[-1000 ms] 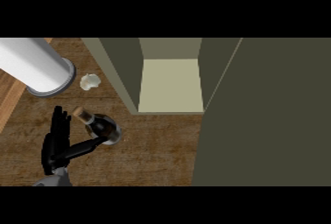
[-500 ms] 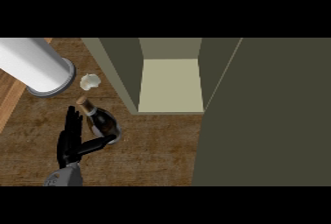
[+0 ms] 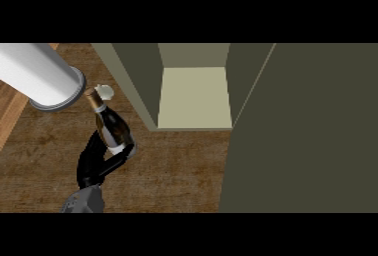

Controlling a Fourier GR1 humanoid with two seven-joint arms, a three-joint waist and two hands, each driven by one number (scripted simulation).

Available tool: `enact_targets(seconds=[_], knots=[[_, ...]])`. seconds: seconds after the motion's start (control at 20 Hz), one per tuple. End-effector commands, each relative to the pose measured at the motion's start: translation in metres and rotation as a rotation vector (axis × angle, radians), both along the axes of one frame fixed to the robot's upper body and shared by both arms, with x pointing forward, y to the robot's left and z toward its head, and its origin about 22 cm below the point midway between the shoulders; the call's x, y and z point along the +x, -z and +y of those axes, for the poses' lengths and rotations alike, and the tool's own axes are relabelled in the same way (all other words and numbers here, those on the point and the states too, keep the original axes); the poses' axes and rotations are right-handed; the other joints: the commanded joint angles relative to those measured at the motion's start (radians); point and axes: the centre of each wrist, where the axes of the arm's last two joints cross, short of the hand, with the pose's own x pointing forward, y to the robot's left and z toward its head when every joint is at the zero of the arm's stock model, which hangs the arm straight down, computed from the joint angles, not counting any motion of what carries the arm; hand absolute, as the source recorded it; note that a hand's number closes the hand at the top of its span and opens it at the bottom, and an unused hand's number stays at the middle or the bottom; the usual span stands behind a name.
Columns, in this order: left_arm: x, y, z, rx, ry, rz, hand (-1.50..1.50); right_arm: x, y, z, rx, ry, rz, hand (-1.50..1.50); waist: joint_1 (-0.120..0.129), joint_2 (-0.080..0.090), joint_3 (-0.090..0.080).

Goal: Pick up the wine, place it into the cabinet and close the cabinet

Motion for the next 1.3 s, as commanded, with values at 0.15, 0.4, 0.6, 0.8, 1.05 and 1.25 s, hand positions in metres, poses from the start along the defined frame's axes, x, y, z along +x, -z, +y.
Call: enact_targets(seconds=[0.15, 0.4, 0.6, 0.8, 1.05, 1.25], knots=[[0.012, 0.007, 0.001, -0.037, 0.104, -0.023, 1.5, -0.029, -0.024, -0.006, 0.007, -0.015, -0.043, -1.5, -0.006, 0.001, 0.0], [0.026, 0.001, -0.009, 0.032, 0.079, -0.033, 1.5, -0.029, -0.027, -0.001, 0.022, 0.008, -0.053, -1.5, 0.001, -0.001, 0.0], [-0.014, 0.028, 0.006, 0.012, 0.112, -0.112, 1.5, -0.021, -0.02, 0.0, 0.014, 0.015, -0.042, -1.5, 0.003, 0.0, 0.0], [-0.036, 0.023, 0.056, 0.029, 0.156, -0.206, 1.5, -0.011, -0.014, -0.001, 0.012, 0.003, -0.026, -1.5, 0.01, -0.002, 0.001], [-0.036, 0.022, 0.033, -0.026, 0.222, -0.298, 1.5, -0.027, -0.02, -0.006, -0.005, -0.007, -0.021, -1.5, 0.009, -0.004, 0.001], [-0.049, 0.017, 0.026, -0.036, 0.24, -0.322, 1.5, -0.021, -0.015, 0.0, 0.033, -0.001, -0.011, -1.5, 0.014, -0.005, 0.002]])
